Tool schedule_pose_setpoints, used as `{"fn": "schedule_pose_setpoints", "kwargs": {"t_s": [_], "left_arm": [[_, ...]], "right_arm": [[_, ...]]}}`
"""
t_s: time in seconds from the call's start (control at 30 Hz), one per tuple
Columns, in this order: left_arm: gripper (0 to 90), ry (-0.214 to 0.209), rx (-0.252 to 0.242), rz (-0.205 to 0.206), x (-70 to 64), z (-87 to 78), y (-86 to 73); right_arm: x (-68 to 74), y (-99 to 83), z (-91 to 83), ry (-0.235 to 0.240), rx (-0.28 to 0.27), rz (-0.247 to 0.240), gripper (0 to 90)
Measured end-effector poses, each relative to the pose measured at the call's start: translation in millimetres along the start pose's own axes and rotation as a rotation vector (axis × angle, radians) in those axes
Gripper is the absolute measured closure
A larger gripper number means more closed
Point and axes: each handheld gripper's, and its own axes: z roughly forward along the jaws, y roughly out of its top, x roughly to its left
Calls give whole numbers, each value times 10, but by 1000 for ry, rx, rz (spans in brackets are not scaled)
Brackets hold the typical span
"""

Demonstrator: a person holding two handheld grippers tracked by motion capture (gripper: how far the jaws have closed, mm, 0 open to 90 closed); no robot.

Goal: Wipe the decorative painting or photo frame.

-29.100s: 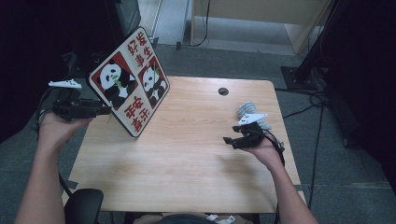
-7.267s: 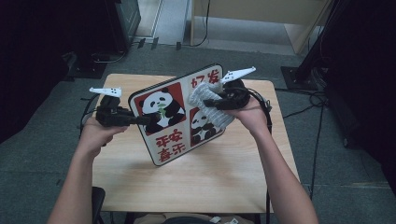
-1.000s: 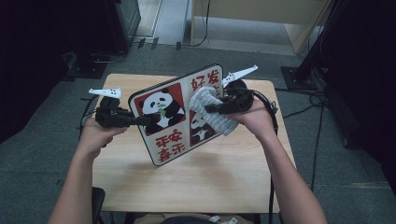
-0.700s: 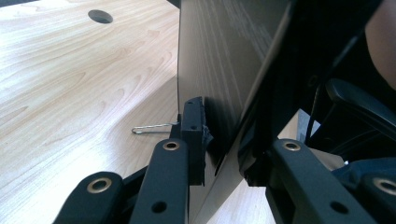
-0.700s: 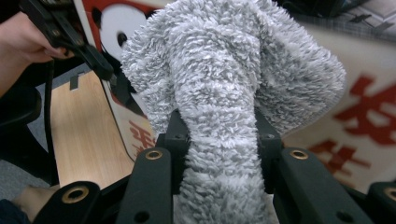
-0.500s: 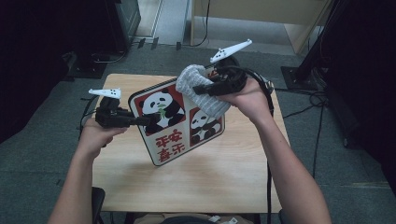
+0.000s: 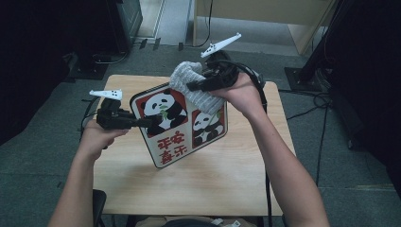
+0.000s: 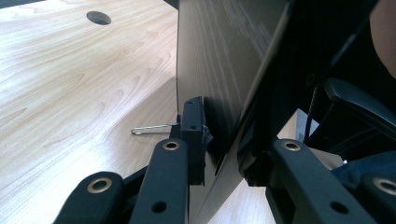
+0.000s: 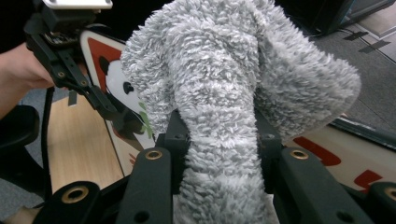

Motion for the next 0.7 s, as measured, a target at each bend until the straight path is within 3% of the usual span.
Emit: {"fn": "schedule_pose_setpoints", "kwargs": {"t_s": [0.7], "left_arm": [[750, -6, -2, 1, 5, -2, -7]], "right_arm": [[-37, -218, 130, 9, 19, 10, 678]]}}
